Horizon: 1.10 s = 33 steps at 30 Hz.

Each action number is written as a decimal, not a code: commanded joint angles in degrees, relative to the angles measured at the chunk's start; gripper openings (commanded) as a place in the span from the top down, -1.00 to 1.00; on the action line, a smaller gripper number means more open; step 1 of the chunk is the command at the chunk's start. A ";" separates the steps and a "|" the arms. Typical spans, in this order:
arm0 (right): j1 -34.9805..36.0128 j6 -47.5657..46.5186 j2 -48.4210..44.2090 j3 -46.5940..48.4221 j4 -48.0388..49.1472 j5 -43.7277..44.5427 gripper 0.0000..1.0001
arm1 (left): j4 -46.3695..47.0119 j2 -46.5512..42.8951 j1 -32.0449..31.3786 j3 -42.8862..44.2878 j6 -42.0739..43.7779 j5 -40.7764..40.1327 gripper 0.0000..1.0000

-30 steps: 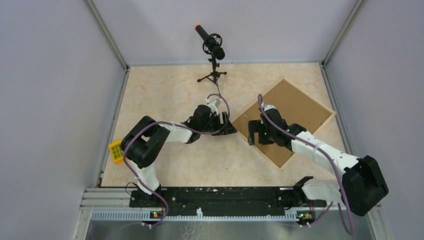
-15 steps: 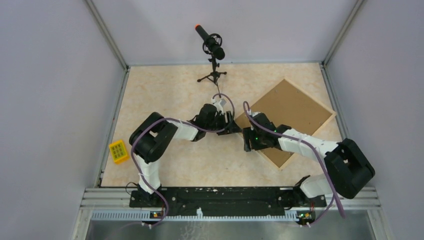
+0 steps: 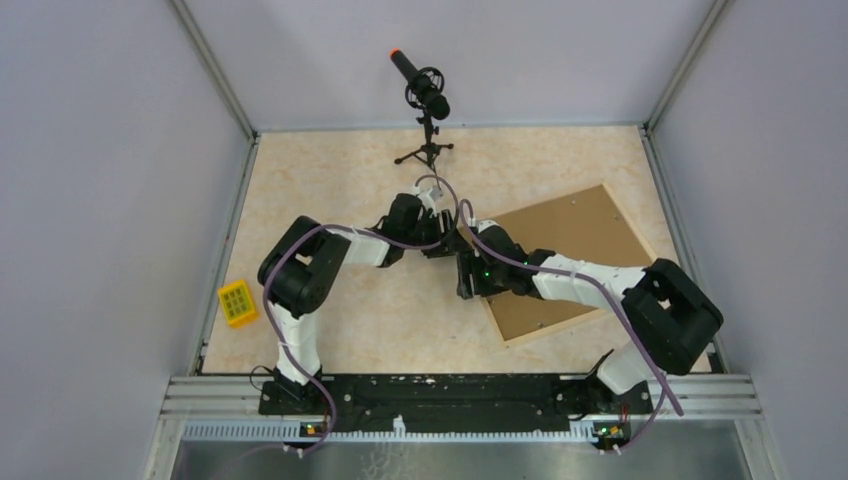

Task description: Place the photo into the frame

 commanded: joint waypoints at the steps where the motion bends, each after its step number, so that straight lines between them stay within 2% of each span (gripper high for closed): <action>1: 1.57 1.24 -3.00 2.33 -4.72 -2.76 -0.35 | -5.27 -1.82 -0.24 -2.09 4.81 -5.39 -0.24; 5: 0.84 1.96 -10.88 3.23 -7.14 3.46 -0.72 | -8.14 -6.44 0.20 -1.98 7.38 -8.87 -0.51; 7: -1.44 4.43 -12.92 3.27 -9.40 7.69 -0.83 | -8.73 -7.91 0.19 -0.70 9.54 -11.27 -0.62; 10: -8.68 10.80 -12.93 4.66 -15.49 10.43 -0.84 | -11.72 -8.26 0.18 3.86 12.14 -14.23 -0.69; 12: -14.21 14.30 -12.90 4.80 -20.53 11.90 -0.84 | -10.40 -8.12 0.19 5.88 13.79 -15.52 -0.73; 14: -19.98 17.86 -13.90 3.57 -24.13 15.51 -0.85 | -8.35 -6.52 0.18 8.46 16.30 -14.97 -0.78; 19: -30.12 21.27 -14.57 1.93 -31.68 27.65 -0.88 | -11.45 2.73 -0.93 20.09 22.60 -10.51 -0.79; 24: -42.24 21.01 -15.87 -1.60 -33.22 27.46 -0.88 | -13.46 10.52 -2.23 28.44 28.76 -10.40 -0.81; 27: -48.31 20.27 -19.75 -6.45 -29.01 23.72 -0.87 | -18.33 15.17 -2.83 33.85 30.39 -10.30 -0.81; 30: -50.43 17.91 -21.98 -9.70 -24.79 18.93 -0.83 | -21.05 17.14 -3.35 35.66 29.69 -12.05 -0.78; 33: -50.46 15.83 -21.93 -11.42 -21.74 16.02 -0.82 | -19.75 15.61 -3.34 32.22 27.83 -11.46 -0.77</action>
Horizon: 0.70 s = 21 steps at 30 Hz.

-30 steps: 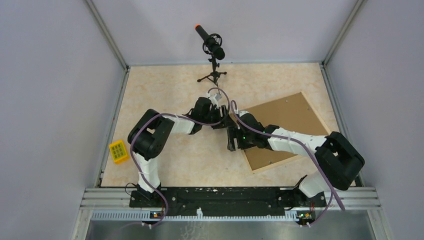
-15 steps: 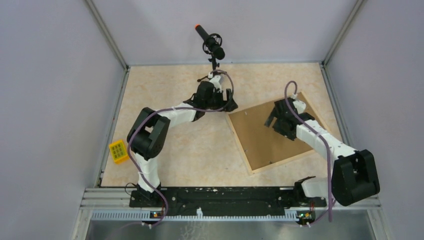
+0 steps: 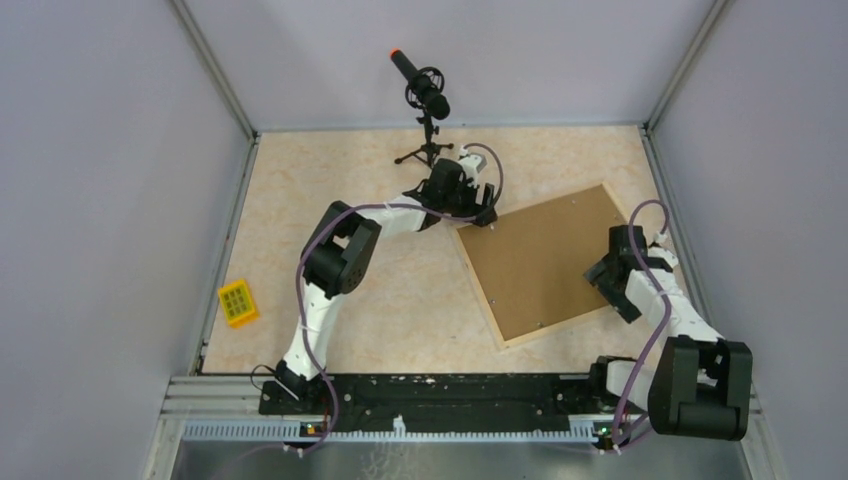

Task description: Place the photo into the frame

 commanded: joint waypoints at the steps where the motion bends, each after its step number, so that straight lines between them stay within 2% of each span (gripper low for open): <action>1: -0.26 -3.90 -0.64 -1.30 6.56 -5.80 -0.82 | -2.16 -1.83 -0.12 -3.30 -1.00 0.88 -0.75; 7: -0.23 -14.67 0.30 -2.40 15.76 -19.39 -0.82 | 4.27 -10.23 -0.13 -17.54 -8.15 6.74 -0.66; 12: -0.23 -18.98 1.08 -0.86 21.92 -24.33 -0.83 | 14.59 -16.69 -0.21 -31.22 -14.98 11.60 -0.45; 17: -0.23 -21.85 8.45 7.58 21.09 -22.16 -0.84 | 26.09 -20.24 -1.77 -42.73 -21.68 15.04 -0.22; 21: 0.45 -25.68 14.78 15.41 16.31 -23.67 -0.80 | 30.77 -22.18 -3.56 -48.23 -23.49 15.21 -0.07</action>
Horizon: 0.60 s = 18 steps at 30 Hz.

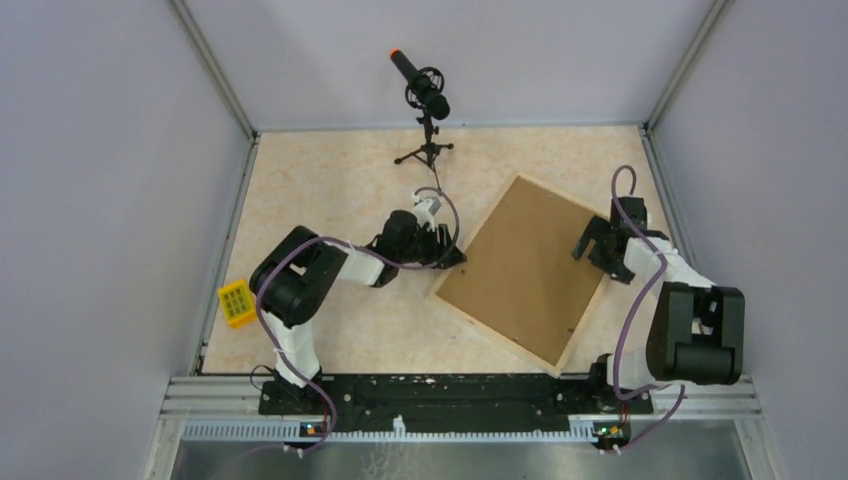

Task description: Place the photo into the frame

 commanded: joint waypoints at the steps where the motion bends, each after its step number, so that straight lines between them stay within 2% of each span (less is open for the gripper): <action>1: 2.26 -4.40 3.24 10.60 1.67 -5.11 -0.79 | 5.01 -2.26 -4.69 -6.81 -7.40 8.60 -0.04; 5: 7.37 -5.13 1.82 16.01 -6.38 9.93 -0.79 | 7.87 -5.75 -4.76 -12.14 -9.96 6.15 0.04; 7: 9.87 -5.26 0.54 17.49 -8.66 14.15 -0.79 | 8.76 -7.78 -4.66 -14.12 -10.71 5.68 -0.05; 9: 11.74 -5.37 -0.41 18.68 -10.84 14.60 -0.79 | 7.36 -9.65 -4.69 -14.68 -10.22 5.43 -0.08; 11: 14.16 -4.70 -0.88 18.83 -12.62 9.85 -0.79 | 4.38 -10.91 -4.69 -14.77 -9.49 4.60 -0.10; 12: 16.09 -4.11 -0.98 18.03 -12.63 4.20 -0.76 | 4.09 -11.01 -4.71 -15.11 -9.57 4.80 -0.10; 15: 21.23 1.16 -2.41 10.72 -5.98 -22.50 -0.50 | 7.34 -10.69 -4.78 -17.28 -11.00 5.89 -0.07; 16: 23.47 3.92 -3.22 7.87 -2.84 -26.90 -0.37 | 8.07 -10.40 -4.77 -17.54 -11.24 5.65 -0.06; 18: 29.26 7.57 -5.10 3.80 2.03 -27.79 -0.21 | 7.46 -9.39 -4.84 -16.32 -11.22 5.31 -0.03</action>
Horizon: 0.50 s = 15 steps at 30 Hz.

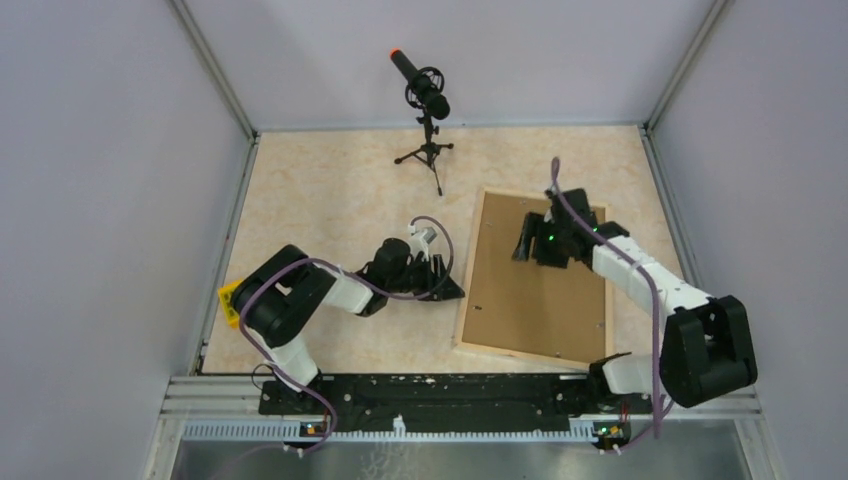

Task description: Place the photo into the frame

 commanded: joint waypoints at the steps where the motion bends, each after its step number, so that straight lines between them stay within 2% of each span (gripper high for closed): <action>1: 10.65 8.10 -3.43 -7.11 6.62 -16.77 -0.19 | 0.71 0.57 -0.04 0.98 -0.46 -0.20 -0.02; 3: 13.51 8.83 -2.89 -7.28 6.01 -15.06 -0.14 | 0.22 2.61 -0.07 2.81 -0.27 0.10 0.02; 7: 16.92 15.71 -0.65 -12.93 16.28 -20.12 0.24 | 3.66 6.69 -0.75 3.81 -1.00 1.10 0.16; 9: 19.38 18.78 0.41 -14.06 19.02 -19.16 0.46 | 3.64 7.33 -0.73 3.91 -1.40 0.72 0.24; 11: 21.64 20.91 -0.27 -15.09 19.34 -14.39 0.51 | 3.73 6.21 -0.74 3.03 -1.57 -0.32 0.27; 15: 23.79 25.49 -1.44 -18.63 24.07 -11.25 0.52 | 5.60 4.64 -0.69 0.77 -1.93 -1.33 0.30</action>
